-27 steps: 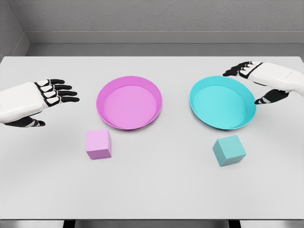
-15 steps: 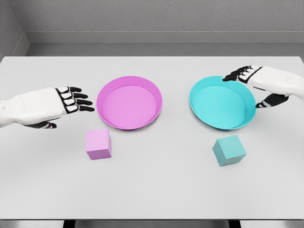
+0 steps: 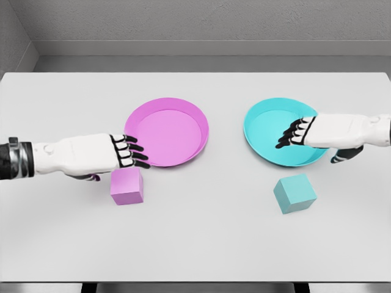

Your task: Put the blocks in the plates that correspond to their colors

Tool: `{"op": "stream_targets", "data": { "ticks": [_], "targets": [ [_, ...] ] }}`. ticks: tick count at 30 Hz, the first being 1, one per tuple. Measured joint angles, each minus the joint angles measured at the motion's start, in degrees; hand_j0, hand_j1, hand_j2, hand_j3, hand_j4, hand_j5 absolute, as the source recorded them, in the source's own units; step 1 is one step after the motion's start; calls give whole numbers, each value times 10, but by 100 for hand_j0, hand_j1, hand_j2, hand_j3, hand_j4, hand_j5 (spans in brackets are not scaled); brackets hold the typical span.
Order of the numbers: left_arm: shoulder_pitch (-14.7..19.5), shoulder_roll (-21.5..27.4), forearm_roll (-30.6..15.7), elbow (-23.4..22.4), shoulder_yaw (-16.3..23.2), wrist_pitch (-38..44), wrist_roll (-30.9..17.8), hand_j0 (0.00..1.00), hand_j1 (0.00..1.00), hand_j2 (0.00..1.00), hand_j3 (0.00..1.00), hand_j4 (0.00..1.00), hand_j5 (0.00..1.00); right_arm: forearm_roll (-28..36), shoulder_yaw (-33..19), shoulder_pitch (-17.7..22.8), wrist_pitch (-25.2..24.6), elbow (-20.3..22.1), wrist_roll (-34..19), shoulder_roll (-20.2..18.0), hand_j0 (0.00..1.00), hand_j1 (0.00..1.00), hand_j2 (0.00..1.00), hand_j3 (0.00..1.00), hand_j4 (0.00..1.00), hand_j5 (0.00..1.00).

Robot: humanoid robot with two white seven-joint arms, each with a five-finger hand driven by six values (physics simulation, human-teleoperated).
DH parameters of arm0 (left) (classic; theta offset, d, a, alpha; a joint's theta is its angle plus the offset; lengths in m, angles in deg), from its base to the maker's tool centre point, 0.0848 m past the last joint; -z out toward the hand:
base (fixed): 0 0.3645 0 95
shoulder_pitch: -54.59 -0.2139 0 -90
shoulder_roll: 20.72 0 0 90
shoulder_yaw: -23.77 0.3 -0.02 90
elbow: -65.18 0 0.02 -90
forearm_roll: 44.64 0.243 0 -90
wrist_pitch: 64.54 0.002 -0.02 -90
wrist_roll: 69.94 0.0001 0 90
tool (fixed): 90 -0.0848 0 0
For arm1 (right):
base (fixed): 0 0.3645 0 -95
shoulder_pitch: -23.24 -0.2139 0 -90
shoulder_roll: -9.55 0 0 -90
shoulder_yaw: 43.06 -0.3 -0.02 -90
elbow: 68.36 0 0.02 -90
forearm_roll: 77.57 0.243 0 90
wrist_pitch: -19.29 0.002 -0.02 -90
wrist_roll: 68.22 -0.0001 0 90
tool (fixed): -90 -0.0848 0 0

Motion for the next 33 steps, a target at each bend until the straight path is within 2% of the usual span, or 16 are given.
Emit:
{"op": "stream_targets", "data": {
  "ticks": [5, 12, 18, 21, 33],
  "targets": [
    [-2, -1, 1, 0, 12, 0, -25, 98, 98, 98, 98, 98, 98, 1, 15, 1, 0, 34, 0, -26, 100, 100, 100, 100, 100, 100],
    [1, -15, 2, 0, 28, 0, -46, 98, 98, 98, 98, 98, 98, 2, 35, 4, 0, 66, 0, -33, 100, 100, 100, 100, 100, 100],
    [1, -28, 3, 0, 30, 0, -63, 97, 97, 97, 97, 97, 97, 1, 60, 4, 0, 73, 0, -34, 100, 100, 100, 100, 100, 100],
    [1, -31, 3, 0, 30, 0, -67, 89, 89, 89, 89, 89, 89, 1, 71, 4, 0, 74, 0, -33, 100, 100, 100, 100, 100, 100],
    [-1, -33, 4, 0, 31, 0, -70, 89, 89, 89, 89, 89, 89, 4, 108, 4, -2, 74, 1, -23, 100, 100, 100, 100, 100, 100]
  ]
}}
